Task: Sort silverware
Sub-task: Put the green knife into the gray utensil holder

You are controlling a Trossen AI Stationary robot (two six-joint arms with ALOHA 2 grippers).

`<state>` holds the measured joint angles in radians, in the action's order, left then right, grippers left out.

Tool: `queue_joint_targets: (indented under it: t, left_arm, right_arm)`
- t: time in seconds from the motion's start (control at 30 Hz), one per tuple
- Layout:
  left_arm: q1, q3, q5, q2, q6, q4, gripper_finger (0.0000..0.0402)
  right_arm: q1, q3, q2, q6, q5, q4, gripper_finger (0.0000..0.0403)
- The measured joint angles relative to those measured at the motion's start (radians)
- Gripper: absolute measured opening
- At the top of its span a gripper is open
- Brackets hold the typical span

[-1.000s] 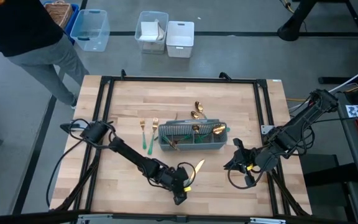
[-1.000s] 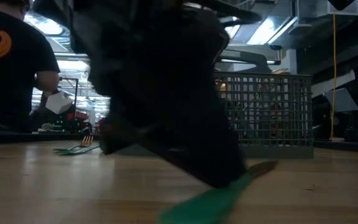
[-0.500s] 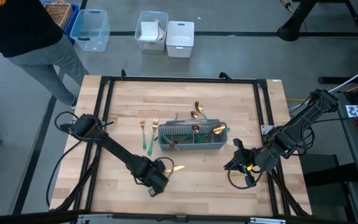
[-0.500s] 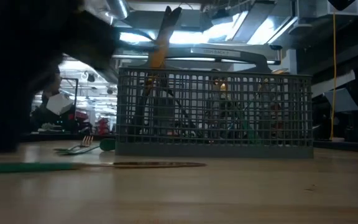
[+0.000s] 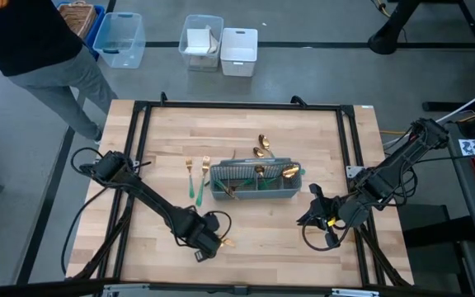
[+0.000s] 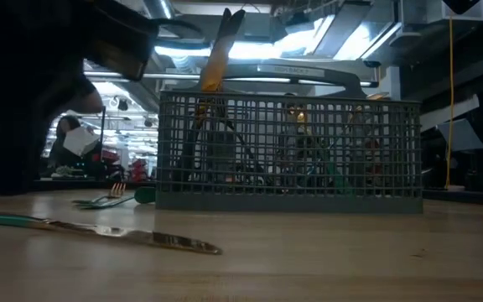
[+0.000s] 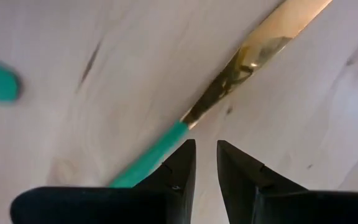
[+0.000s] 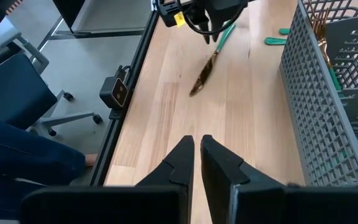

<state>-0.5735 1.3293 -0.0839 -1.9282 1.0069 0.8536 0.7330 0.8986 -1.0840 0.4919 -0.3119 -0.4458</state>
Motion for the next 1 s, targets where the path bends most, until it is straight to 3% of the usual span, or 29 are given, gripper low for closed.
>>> queue_joint_targets:
  t: [0.23,0.57,1.0]
  left_arm:
    - [0.0,0.001,-0.01,0.0,-0.188,-0.006,0.0065]
    - [0.013,0.001,-0.013,-0.006,-0.355,-0.008,0.0147]
    - [0.019,0.002,-0.027,-0.069,-0.509,-0.06,0.0147]
  right_arm:
    - [0.0,0.0,0.0,0.0,0.0,0.0,0.0033]
    - [0.0,0.0,0.0,0.0,0.0,0.001,0.0033]
    - [0.0,0.0,0.0,0.0,0.0,0.003,0.0033]
